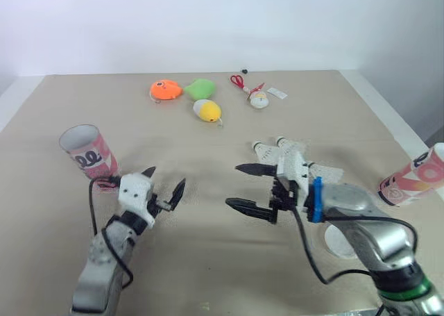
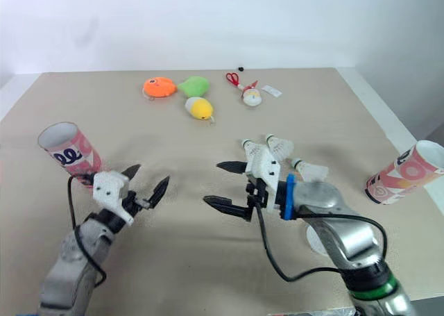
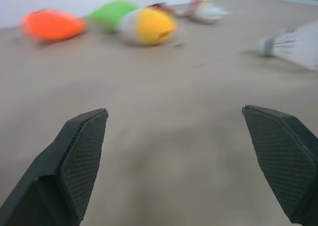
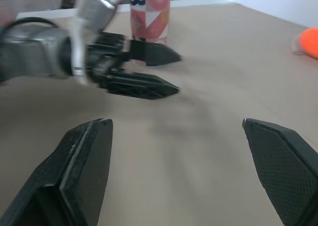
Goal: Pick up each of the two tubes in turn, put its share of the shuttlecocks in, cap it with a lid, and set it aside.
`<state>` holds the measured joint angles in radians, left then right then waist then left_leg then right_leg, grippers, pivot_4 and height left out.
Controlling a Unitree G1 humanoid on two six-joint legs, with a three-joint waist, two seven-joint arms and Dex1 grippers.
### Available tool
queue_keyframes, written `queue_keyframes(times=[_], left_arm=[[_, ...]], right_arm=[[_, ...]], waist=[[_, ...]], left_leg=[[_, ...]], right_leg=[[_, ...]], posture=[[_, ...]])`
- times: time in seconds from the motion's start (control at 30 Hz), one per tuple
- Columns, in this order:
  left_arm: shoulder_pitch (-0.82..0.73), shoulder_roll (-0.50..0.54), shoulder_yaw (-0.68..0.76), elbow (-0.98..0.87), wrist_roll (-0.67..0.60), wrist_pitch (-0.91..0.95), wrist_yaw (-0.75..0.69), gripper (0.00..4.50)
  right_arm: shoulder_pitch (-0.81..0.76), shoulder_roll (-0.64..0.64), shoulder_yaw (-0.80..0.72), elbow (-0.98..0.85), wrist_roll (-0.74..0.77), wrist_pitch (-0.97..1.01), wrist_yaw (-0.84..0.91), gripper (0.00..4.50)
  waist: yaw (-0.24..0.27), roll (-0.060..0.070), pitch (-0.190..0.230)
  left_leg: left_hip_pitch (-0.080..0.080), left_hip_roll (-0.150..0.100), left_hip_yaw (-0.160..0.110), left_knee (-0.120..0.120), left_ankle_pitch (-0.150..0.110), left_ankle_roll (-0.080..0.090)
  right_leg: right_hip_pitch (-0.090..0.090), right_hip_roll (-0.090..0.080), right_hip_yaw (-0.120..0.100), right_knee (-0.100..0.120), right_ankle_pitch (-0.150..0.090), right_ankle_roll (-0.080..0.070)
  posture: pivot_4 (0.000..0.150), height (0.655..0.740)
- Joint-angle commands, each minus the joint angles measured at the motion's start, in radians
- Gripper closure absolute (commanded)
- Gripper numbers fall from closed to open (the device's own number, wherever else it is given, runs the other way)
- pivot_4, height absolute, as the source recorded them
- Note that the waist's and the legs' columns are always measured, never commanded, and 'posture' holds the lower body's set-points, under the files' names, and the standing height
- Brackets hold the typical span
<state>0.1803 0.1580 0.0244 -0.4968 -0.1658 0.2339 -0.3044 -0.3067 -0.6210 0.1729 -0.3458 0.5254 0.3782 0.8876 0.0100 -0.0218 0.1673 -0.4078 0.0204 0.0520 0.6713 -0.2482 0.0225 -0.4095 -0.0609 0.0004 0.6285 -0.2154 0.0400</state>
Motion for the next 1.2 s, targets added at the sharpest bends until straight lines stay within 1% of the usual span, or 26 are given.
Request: queue_keyframes(times=[0.03, 0.17, 0.23, 0.37, 0.5, 0.63, 0.87, 1.2], left_arm=[[0.075, -0.056, 0.065, -0.073, 0.030, -0.036, 0.124, 0.00], [0.093, -0.079, 0.141, -0.029, 0.074, -0.062, 0.223, 0.00], [0.067, -0.092, 0.211, 0.017, 0.056, -0.042, 0.282, 0.00], [0.006, -0.082, 0.276, 0.123, 0.004, -0.016, 0.290, 0.00], [-0.051, -0.047, 0.280, 0.209, -0.008, -0.004, 0.260, 0.00], [-0.134, -0.003, 0.280, 0.317, -0.018, -0.046, 0.223, 0.00], [-0.262, 0.056, 0.275, 0.514, -0.031, -0.058, 0.159, 0.00], [-0.317, 0.081, 0.268, 0.622, -0.029, -0.115, 0.131, 0.00]], right_arm=[[-0.047, 0.071, 0.024, 0.103, -0.056, -0.097, 0.033, 0.04], [-0.087, 0.127, 0.032, 0.146, -0.083, -0.123, 0.047, 0.04], [-0.095, 0.141, 0.037, 0.157, -0.093, -0.126, 0.054, 0.04], [-0.088, 0.164, 0.047, 0.174, -0.111, -0.127, 0.057, 0.04], [-0.072, 0.188, 0.039, 0.152, -0.114, -0.113, 0.031, 0.04], [-0.067, 0.204, 0.036, 0.133, -0.116, -0.103, 0.010, 0.04], [-0.062, 0.220, 0.027, 0.131, -0.114, -0.095, -0.017, 0.04], [-0.054, 0.221, 0.016, 0.113, -0.109, -0.078, -0.046, 0.04]], waist=[[0.001, -0.001, 0.000], [0.000, -0.001, 0.000], [0.000, -0.001, 0.000], [0.000, -0.001, 0.000], [0.000, -0.001, -0.001], [0.000, 0.000, -0.001], [0.000, 0.001, -0.002], [0.000, 0.005, -0.005]], left_leg=[[0.000, 0.000, 0.000, 0.000, 0.000, 0.000], [0.001, 0.002, -0.001, 0.000, 0.000, -0.001], [0.001, 0.003, -0.001, 0.000, 0.001, -0.001], [0.002, 0.004, -0.001, 0.001, 0.001, -0.001], [0.001, 0.004, 0.000, 0.001, 0.001, -0.001], [0.002, 0.004, 0.000, 0.001, 0.001, -0.001], [0.003, 0.004, 0.000, 0.001, 0.004, -0.004], [0.005, 0.006, 0.000, 0.001, 0.007, -0.004]], right_leg=[[0.000, 0.000, 0.000, 0.000, 0.000, 0.000], [-0.001, 0.002, -0.002, 0.002, -0.001, -0.003], [-0.001, 0.003, -0.002, 0.002, -0.001, -0.002], [-0.001, 0.004, -0.003, 0.002, -0.001, -0.003], [0.000, 0.003, -0.003, 0.003, 0.001, -0.005], [0.000, 0.004, -0.003, 0.003, 0.001, -0.006], [0.000, 0.004, -0.004, 0.004, 0.004, -0.007], [0.000, 0.004, -0.006, 0.004, 0.005, -0.005]], posture=[[0.150, 0.7400], [0.150, 0.7400], [0.150, 0.7400], [0.150, 0.7400], [0.150, 0.7400], [0.150, 0.7400], [0.150, 0.7400], [0.150, 0.7400]])
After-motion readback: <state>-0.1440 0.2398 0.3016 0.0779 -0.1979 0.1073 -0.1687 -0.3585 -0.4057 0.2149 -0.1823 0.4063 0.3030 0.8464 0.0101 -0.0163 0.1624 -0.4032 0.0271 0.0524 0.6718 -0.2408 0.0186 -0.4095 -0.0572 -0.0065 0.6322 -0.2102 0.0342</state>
